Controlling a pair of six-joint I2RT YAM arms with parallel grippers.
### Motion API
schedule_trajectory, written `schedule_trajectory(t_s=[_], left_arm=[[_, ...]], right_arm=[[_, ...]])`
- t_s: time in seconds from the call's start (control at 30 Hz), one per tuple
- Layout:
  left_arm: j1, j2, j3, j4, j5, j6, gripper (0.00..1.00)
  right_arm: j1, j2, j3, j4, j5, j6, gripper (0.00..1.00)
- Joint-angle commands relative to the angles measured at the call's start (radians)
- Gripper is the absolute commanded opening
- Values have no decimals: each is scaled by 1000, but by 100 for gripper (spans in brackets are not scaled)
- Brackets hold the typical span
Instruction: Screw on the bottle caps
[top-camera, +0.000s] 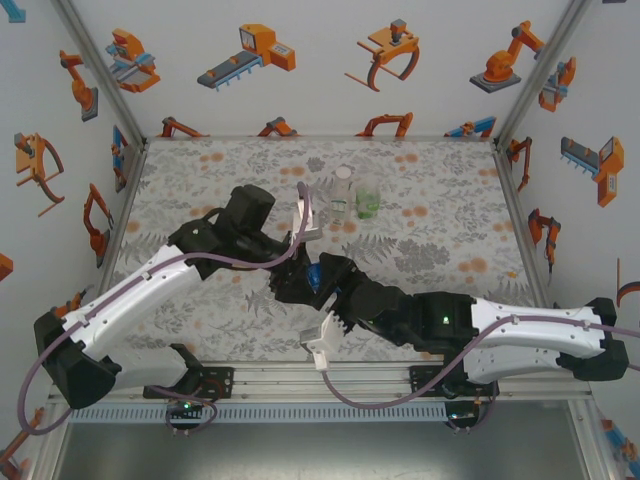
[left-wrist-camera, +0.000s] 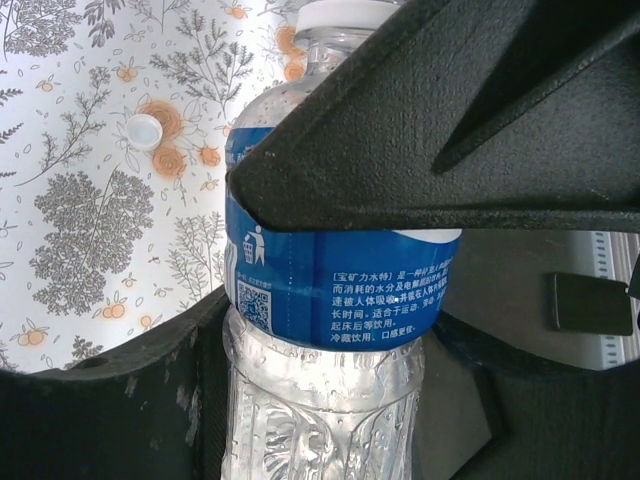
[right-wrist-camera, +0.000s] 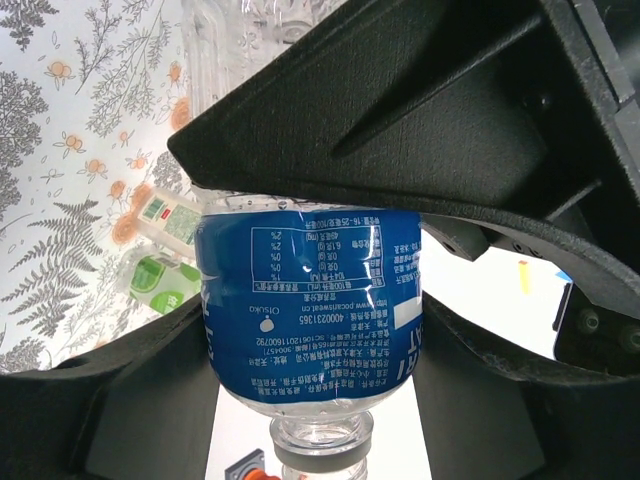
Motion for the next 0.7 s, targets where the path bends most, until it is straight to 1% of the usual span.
schedule_trajectory(t_s=[0.0, 0.1, 0.17, 0.27, 0.33, 0.43, 0.53, 0.6, 0.67], left_arm=[[10, -18, 9, -35, -49, 44, 52], [29, -33, -5, -31, -79, 57, 49], [51, -42, -18, -23, -81, 62, 47], [101, -64, -37, -6, -77, 73, 44], [144, -81, -51, 10, -56, 82, 43], [206, -105, -78, 44, -16, 91, 40], [259, -111, -88, 61, 4, 109, 34], [292, -109, -92, 77, 21, 115, 28], [318, -105, -95, 97, 30, 117, 24]], right_arm=[[12, -31, -11, 106, 73, -6, 71], [12, -52, -39, 165, 81, -5, 78], [10, -67, -58, 206, 81, 3, 80], [2, -80, -61, 222, 90, 71, 81], [-18, -87, -54, 226, 98, 155, 81], [-69, -98, -37, 229, 114, 345, 82], [-148, -109, -20, 229, 113, 611, 83], [-230, -127, -17, 200, 56, 817, 83], [-312, -142, -22, 172, -15, 994, 81]])
